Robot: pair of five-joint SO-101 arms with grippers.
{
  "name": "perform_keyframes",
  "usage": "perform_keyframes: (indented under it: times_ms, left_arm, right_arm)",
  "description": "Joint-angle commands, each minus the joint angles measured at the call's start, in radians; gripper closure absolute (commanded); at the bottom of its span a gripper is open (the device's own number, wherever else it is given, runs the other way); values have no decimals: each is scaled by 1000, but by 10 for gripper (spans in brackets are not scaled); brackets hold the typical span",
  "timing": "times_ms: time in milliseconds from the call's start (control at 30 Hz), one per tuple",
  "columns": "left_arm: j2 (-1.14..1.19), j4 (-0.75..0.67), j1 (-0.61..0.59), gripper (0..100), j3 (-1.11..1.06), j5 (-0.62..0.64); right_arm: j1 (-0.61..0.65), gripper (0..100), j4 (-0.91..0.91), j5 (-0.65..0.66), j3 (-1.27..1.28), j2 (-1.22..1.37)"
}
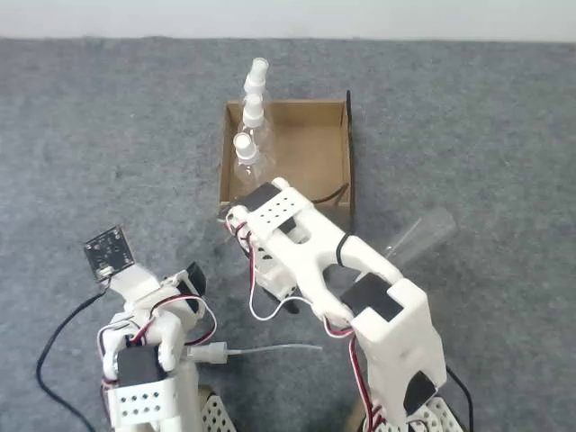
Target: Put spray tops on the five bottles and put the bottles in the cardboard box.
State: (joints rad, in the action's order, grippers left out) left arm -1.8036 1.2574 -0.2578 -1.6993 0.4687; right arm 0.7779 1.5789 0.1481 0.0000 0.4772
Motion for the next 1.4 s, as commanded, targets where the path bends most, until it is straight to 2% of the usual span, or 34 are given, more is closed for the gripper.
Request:
perform_keyframes:
  times_ms: [0, 533, 933, 1267, 1367]
  left_arm:
    - [-6, 3, -3, 814, 13, -5]
    - [-6, 3, -3, 814, 13, -5]
    - [-6, 3, -3, 814, 13, -5]
    - [-6, 3, -3, 814, 13, -5]
    - [-6, 3, -3, 814, 13, -5]
  right_arm:
    - [33, 965, 41, 55, -54, -71]
    - [47, 968, 170, 51, -46, -403]
    - [39, 968, 65, 51, 212, -664]
    - [38, 968, 71, 52, 221, -889]
    - [-15, 968, 67, 57, 229, -947]
